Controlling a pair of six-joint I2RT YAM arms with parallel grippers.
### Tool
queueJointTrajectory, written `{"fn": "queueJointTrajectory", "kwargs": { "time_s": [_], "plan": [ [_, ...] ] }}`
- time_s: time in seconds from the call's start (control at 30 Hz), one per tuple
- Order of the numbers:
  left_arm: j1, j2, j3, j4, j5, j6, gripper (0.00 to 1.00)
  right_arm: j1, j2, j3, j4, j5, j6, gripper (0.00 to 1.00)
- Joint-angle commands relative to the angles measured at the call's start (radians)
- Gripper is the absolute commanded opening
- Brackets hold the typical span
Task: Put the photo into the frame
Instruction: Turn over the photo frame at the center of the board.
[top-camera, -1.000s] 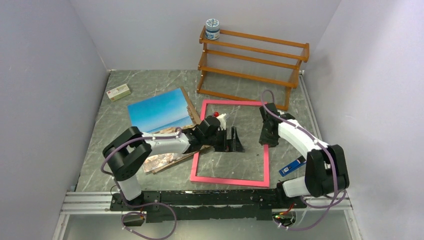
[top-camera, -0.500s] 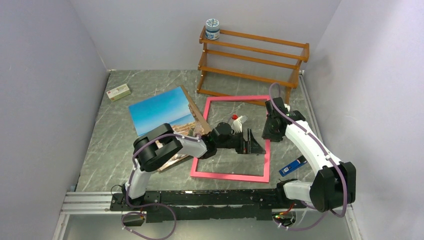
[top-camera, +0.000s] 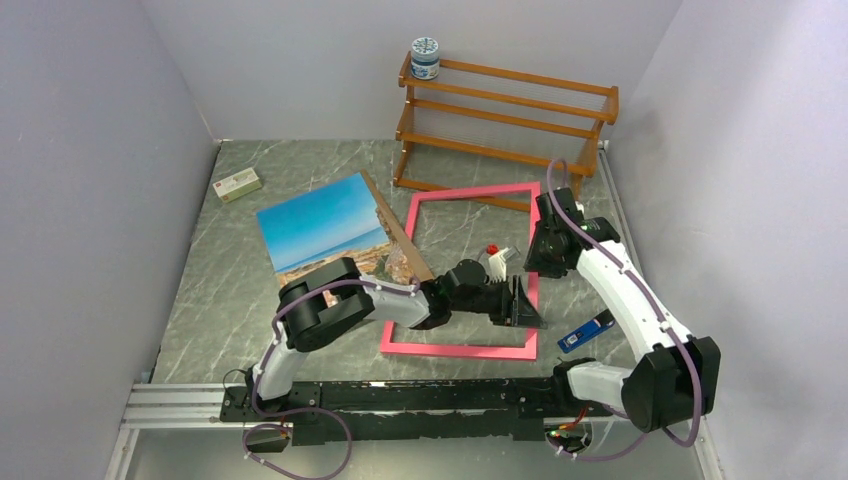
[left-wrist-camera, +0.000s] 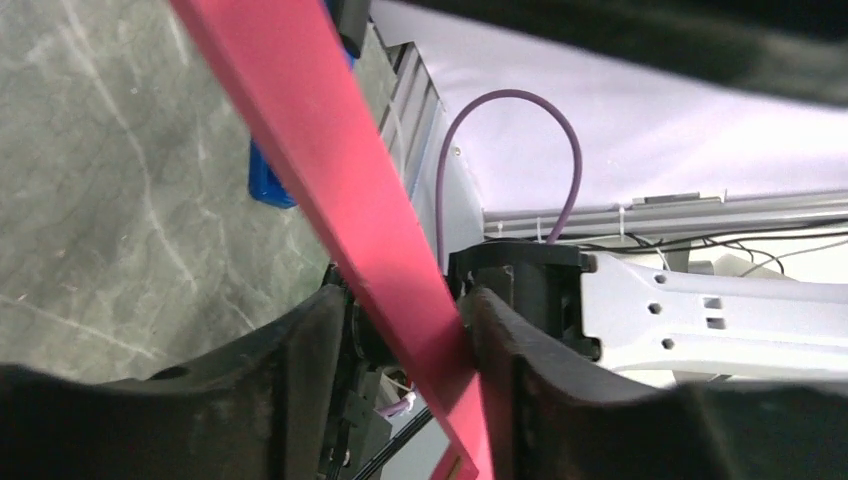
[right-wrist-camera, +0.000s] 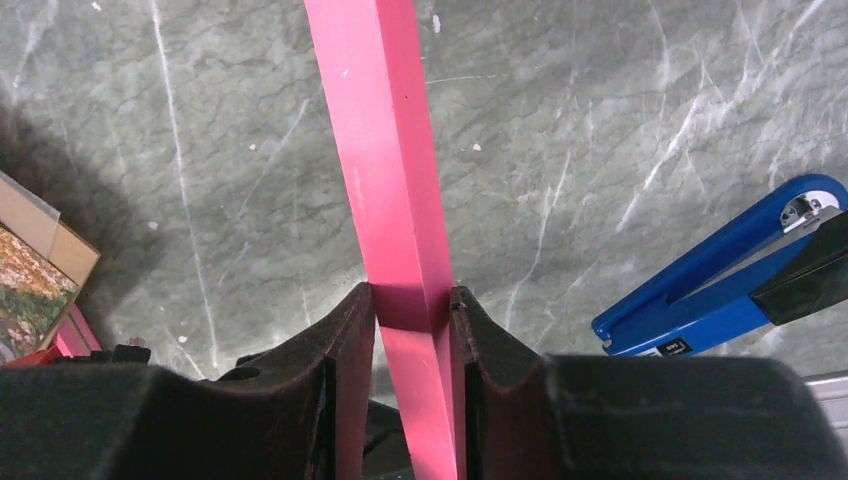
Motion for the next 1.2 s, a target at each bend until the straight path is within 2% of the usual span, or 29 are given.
{"fn": "queueJointTrajectory", "kwargs": {
  "time_s": [0.0,0.13,0.23,0.33,0.4,0.53,0.67,0.87,1.0,1.07,1.17],
  "plan": [
    [0.002,-0.013,0.038,-0.008,-0.039,0.022,0.46,-0.005,-0.054,0.066,0.051,-0.053,0.05,0.24],
    [0.0,-0.068,0.003,-0.004,-0.065,0.018,0.21,-0.009,-0.06,0.055,0.053,-0.066,0.053,0.28],
    [0.0,-0.117,-0.019,-0.012,-0.073,0.0,0.05,-0.015,-0.086,0.04,0.069,-0.061,0.059,0.37],
    [0.001,-0.177,-0.014,-0.049,-0.071,0.0,0.03,-0.029,-0.13,0.022,0.098,-0.07,0.073,0.55],
    [0.001,-0.224,-0.014,-0.077,-0.074,0.005,0.03,-0.039,-0.148,0.023,0.104,-0.067,0.089,0.63],
    [0.002,-0.314,-0.007,-0.154,-0.107,0.019,0.03,-0.056,-0.183,0.03,0.111,-0.066,0.112,0.71],
    [0.016,-0.357,-0.018,-0.123,-0.106,-0.023,0.03,-0.073,-0.25,0.007,0.167,-0.127,0.144,0.77],
    [0.025,-0.365,-0.037,-0.01,-0.066,-0.109,0.02,-0.081,-0.321,-0.034,0.318,-0.323,0.178,0.77],
    [0.026,-0.39,-0.057,0.042,-0.065,-0.128,0.02,-0.086,-0.323,-0.045,0.359,-0.422,0.192,0.69],
    [0.026,-0.405,-0.063,0.052,-0.06,-0.129,0.03,-0.09,-0.344,-0.078,0.413,-0.48,0.21,0.63],
    [0.026,-0.425,-0.084,0.092,-0.057,-0.148,0.02,-0.093,-0.378,-0.126,0.504,-0.573,0.255,0.58]
  ]
}}
